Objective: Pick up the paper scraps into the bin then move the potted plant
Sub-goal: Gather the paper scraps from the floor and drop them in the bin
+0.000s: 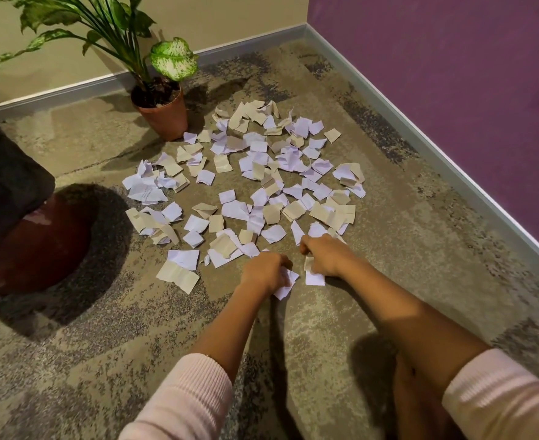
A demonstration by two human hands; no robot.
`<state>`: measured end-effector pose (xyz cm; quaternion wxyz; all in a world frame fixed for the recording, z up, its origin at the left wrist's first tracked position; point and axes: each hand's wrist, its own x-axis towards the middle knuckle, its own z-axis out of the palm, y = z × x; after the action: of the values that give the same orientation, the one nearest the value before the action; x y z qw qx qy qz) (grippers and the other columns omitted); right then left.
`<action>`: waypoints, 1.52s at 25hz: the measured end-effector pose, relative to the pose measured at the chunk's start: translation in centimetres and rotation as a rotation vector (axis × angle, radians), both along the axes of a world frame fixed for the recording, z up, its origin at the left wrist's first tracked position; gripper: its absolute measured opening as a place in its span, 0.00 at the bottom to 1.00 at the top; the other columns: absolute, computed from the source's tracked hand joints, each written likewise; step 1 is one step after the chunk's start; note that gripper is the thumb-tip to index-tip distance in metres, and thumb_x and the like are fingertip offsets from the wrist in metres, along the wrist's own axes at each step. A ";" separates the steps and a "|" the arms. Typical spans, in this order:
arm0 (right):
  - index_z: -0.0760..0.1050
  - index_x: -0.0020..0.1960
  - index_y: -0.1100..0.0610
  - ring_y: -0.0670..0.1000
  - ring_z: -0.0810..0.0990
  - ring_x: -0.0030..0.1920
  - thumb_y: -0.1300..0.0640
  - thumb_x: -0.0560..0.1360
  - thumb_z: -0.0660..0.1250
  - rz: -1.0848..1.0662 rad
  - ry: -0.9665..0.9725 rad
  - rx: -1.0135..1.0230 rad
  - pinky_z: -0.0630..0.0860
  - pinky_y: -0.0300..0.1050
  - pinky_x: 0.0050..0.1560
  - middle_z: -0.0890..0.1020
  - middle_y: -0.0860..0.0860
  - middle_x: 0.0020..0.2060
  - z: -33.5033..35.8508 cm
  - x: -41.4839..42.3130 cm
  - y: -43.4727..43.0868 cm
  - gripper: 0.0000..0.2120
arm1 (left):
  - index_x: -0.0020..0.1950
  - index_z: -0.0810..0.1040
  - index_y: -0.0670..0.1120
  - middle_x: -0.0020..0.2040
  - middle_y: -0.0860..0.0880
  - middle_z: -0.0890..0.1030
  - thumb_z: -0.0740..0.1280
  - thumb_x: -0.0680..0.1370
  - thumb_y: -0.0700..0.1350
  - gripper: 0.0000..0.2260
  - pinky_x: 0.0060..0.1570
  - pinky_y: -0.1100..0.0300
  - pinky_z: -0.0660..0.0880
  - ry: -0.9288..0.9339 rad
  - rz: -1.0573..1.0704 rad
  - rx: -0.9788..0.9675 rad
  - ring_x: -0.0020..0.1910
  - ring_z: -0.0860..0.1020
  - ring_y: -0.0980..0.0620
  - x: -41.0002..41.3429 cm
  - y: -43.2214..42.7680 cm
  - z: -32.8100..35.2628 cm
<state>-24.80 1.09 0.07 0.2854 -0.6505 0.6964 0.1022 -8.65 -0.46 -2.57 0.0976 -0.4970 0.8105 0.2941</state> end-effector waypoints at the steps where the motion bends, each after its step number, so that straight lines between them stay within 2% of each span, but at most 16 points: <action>1: 0.74 0.61 0.55 0.59 0.76 0.57 0.61 0.73 0.67 -0.103 -0.092 -0.010 0.76 0.49 0.53 0.78 0.58 0.59 0.2 -0.4 -0.4 0.17 | 0.60 0.80 0.51 0.56 0.47 0.81 0.67 0.73 0.43 0.15 0.40 0.56 0.72 0.014 0.021 -0.003 0.55 0.79 0.45 0.1 -0.2 0.2; 3: 0.76 0.63 0.59 0.57 0.78 0.58 0.60 0.72 0.72 -0.354 -0.292 -0.059 0.74 0.44 0.53 0.79 0.57 0.60 1.0 -1.5 -1.4 0.20 | 0.58 0.81 0.50 0.54 0.46 0.80 0.67 0.75 0.43 0.12 0.41 0.57 0.72 0.049 0.069 -0.025 0.54 0.78 0.45 0.1 -0.7 0.5; 6: 0.79 0.59 0.61 0.55 0.81 0.51 0.60 0.72 0.73 -0.674 -0.570 -0.204 0.76 0.42 0.44 0.82 0.55 0.53 2.4 -3.8 -2.3 0.16 | 0.55 0.81 0.47 0.52 0.46 0.77 0.70 0.75 0.46 0.10 0.40 0.56 0.70 0.082 0.097 -0.075 0.52 0.76 0.46 0.1 -1.6 0.8; 10: 0.77 0.56 0.65 0.55 0.82 0.45 0.64 0.70 0.74 -0.919 -0.707 -0.167 0.79 0.45 0.42 0.82 0.58 0.50 2.3 -6.5 -1.9 0.15 | 0.53 0.81 0.47 0.52 0.46 0.76 0.72 0.73 0.50 0.11 0.40 0.56 0.71 0.084 0.094 -0.107 0.53 0.75 0.46 -0.5 -2.5 0.7; 12: 0.77 0.53 0.66 0.50 0.79 0.40 0.66 0.70 0.74 -0.900 -0.679 -0.038 0.74 0.40 0.38 0.81 0.56 0.46 1.8 -6.7 -1.3 0.13 | 0.52 0.82 0.48 0.55 0.46 0.75 0.73 0.72 0.52 0.12 0.45 0.54 0.72 0.067 0.064 -0.117 0.57 0.73 0.46 -1.2 -3.1 0.7; 15: 0.81 0.51 0.62 0.54 0.80 0.47 0.62 0.66 0.77 -0.747 -0.530 0.049 0.75 0.43 0.45 0.82 0.55 0.44 0.1 -6.3 -0.7 0.14 | 0.51 0.84 0.48 0.67 0.49 0.72 0.74 0.71 0.54 0.13 0.56 0.50 0.70 0.018 -0.043 -0.182 0.64 0.67 0.45 -2.5 -3.6 1.0; 17: 0.83 0.40 0.51 0.59 0.81 0.52 0.57 0.63 0.79 -0.586 -0.369 -0.010 0.78 0.47 0.52 0.82 0.53 0.44 -0.8 -5.5 -0.5 0.08 | 0.51 0.85 0.48 0.73 0.51 0.68 0.73 0.71 0.53 0.13 0.60 0.48 0.68 0.002 -0.128 -0.221 0.68 0.65 0.45 -3.4 -3.9 1.1; 19: 0.83 0.39 0.52 0.59 0.79 0.53 0.59 0.63 0.78 -0.500 -0.284 -0.118 0.78 0.50 0.54 0.80 0.55 0.48 -1.3 -4.8 -0.3 0.07 | 0.54 0.84 0.48 0.75 0.51 0.66 0.73 0.71 0.51 0.14 0.61 0.47 0.68 -0.008 -0.197 -0.194 0.70 0.64 0.45 -4.2 -4.4 0.6; 21: 0.83 0.44 0.55 0.58 0.79 0.52 0.62 0.66 0.74 -0.439 -0.231 -0.204 0.78 0.48 0.51 0.79 0.57 0.51 -1.8 -4.2 -0.2 0.07 | 0.60 0.80 0.48 0.72 0.47 0.70 0.73 0.71 0.49 0.19 0.59 0.47 0.71 -0.012 -0.186 -0.099 0.70 0.65 0.43 -4.9 -5.1 -0.3; 23: 0.82 0.47 0.53 0.59 0.78 0.53 0.63 0.69 0.70 -0.382 -0.192 -0.217 0.78 0.48 0.51 0.77 0.58 0.52 -2.4 -4.1 -0.1 0.09 | 0.58 0.79 0.47 0.63 0.44 0.76 0.72 0.71 0.46 0.16 0.53 0.49 0.75 -0.029 -0.180 -0.062 0.65 0.70 0.43 -5.3 -5.4 -0.9; 26: 0.78 0.51 0.51 0.60 0.75 0.55 0.64 0.70 0.69 -0.335 -0.177 -0.193 0.75 0.48 0.53 0.74 0.58 0.52 -2.9 -4.4 0.0 0.13 | 0.55 0.80 0.44 0.58 0.46 0.79 0.67 0.73 0.42 0.12 0.45 0.52 0.75 -0.026 -0.202 -0.168 0.60 0.73 0.43 -5.3 -5.6 -1.2; 29: 0.69 0.59 0.49 0.60 0.74 0.57 0.64 0.69 0.69 -0.339 -0.192 -0.187 0.75 0.50 0.54 0.75 0.58 0.53 -2.9 -4.5 0.1 0.22 | 0.56 0.81 0.43 0.57 0.46 0.79 0.65 0.75 0.43 0.12 0.45 0.52 0.74 -0.041 -0.243 -0.284 0.61 0.71 0.44 -4.7 -5.3 -1.2; 33: 0.66 0.67 0.57 0.61 0.72 0.64 0.63 0.70 0.69 -0.391 -0.161 -0.110 0.73 0.51 0.61 0.76 0.60 0.60 -3.0 -4.5 -0.4 0.27 | 0.56 0.81 0.43 0.52 0.43 0.80 0.63 0.74 0.41 0.12 0.41 0.54 0.72 0.010 -0.185 -0.298 0.55 0.75 0.42 -3.8 -4.8 -0.7; 34: 0.70 0.64 0.59 0.60 0.73 0.62 0.63 0.70 0.69 -0.407 -0.161 -0.105 0.74 0.51 0.59 0.77 0.60 0.59 -2.9 -4.4 -0.5 0.23 | 0.55 0.81 0.44 0.51 0.44 0.81 0.63 0.73 0.39 0.13 0.40 0.55 0.71 0.058 -0.151 -0.282 0.53 0.76 0.43 -3.5 -4.7 -0.6; 36: 0.77 0.46 0.60 0.58 0.78 0.50 0.64 0.69 0.70 -0.478 -0.188 -0.108 0.76 0.47 0.44 0.81 0.57 0.45 -2.7 -4.2 -0.4 0.06 | 0.56 0.81 0.47 0.52 0.46 0.82 0.64 0.72 0.38 0.14 0.40 0.56 0.72 0.157 -0.056 -0.236 0.52 0.78 0.44 -2.8 -4.6 -0.3; 38: 0.72 0.32 0.57 0.54 0.75 0.40 0.63 0.69 0.71 -0.559 -0.240 -0.094 0.67 0.41 0.30 0.76 0.53 0.34 -2.7 -4.4 -0.1 0.10 | 0.58 0.80 0.48 0.54 0.47 0.83 0.68 0.72 0.40 0.15 0.44 0.55 0.76 0.226 0.051 -0.182 0.54 0.79 0.46 -2.0 -4.8 0.2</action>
<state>-29.18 0.96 -2.68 0.3524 -0.4538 0.8135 -0.0901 -10.69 -5.23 -2.39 -0.0474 -0.4880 0.8267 0.2759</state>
